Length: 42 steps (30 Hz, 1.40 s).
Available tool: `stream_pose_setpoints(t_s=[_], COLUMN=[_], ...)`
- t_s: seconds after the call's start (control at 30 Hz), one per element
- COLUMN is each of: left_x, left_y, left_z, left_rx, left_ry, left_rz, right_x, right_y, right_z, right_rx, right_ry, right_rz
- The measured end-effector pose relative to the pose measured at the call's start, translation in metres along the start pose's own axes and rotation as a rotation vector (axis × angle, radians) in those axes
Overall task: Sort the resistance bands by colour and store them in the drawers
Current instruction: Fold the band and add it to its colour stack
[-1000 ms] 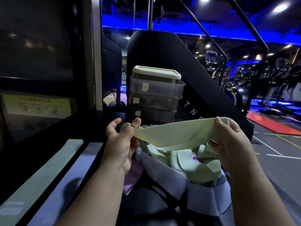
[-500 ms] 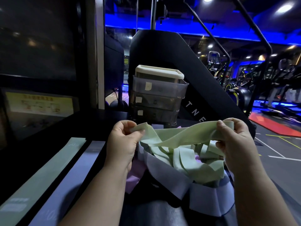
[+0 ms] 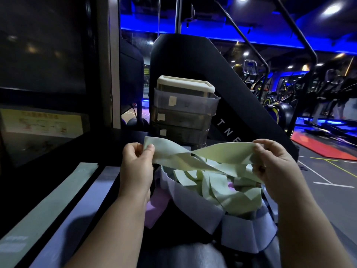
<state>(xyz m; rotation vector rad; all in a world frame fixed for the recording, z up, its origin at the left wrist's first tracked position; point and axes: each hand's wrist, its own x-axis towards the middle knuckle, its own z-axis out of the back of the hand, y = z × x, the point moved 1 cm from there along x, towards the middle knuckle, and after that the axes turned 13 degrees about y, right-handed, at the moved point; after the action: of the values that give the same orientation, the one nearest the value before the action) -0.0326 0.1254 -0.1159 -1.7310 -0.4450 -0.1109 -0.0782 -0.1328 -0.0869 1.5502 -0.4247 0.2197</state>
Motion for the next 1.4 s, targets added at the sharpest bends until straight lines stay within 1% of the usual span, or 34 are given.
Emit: stream_pose_setpoints(t_s=[0.1,0.17,0.27,0.43,0.63,0.67,0.77,0.93,1.03,1.13,1.2,1.27,1.4], left_x=[0.001,0.002,0.003,0.003,0.004,0.003,0.003,0.004,0.004,0.005,0.005,0.006,0.004], left_y=[-0.002,0.000,0.001,0.000,0.001,0.001,0.001,0.002,0.001,0.001,0.002,0.002,0.001], left_z=[0.001,0.002,0.002,0.003,0.004,0.004,0.004,0.005,0.005,0.005,0.006,0.006,0.006], left_rx=[-0.042,-0.081,-0.122,-0.140,-0.171,-0.172,-0.170,-0.165,-0.161,-0.157,-0.154,-0.144,-0.142], left_ry=[-0.022,-0.032,-0.038,-0.066,-0.057,-0.055,-0.053,-0.071,-0.088,-0.094,-0.099,-0.099,-0.095], left_rz=[0.021,0.039,0.050,0.041,0.071,0.073,0.075,0.070,0.067,0.071,0.077,0.077,0.076], right_x=[0.001,0.001,0.000,0.001,0.002,0.001,-0.001,-0.001,-0.002,0.001,0.003,0.004,0.003], right_y=[0.002,0.005,0.005,0.002,-0.001,-0.001,0.000,-0.002,-0.001,-0.004,-0.005,-0.006,-0.002], right_z=[-0.001,-0.002,-0.005,-0.002,-0.002,-0.003,-0.005,-0.001,0.003,0.005,0.005,0.006,0.004], right_rx=[0.166,0.239,0.236,0.200,0.223,0.210,0.126,-0.126,-0.241,-0.371,-0.384,-0.351,-0.197], right_ry=[0.035,0.083,0.150,0.184,0.254,0.244,0.138,0.002,-0.031,-0.150,-0.209,-0.236,-0.137], right_rz=[-0.066,-0.074,-0.046,-0.012,0.026,0.026,-0.001,-0.046,-0.019,0.010,0.022,-0.010,-0.138])
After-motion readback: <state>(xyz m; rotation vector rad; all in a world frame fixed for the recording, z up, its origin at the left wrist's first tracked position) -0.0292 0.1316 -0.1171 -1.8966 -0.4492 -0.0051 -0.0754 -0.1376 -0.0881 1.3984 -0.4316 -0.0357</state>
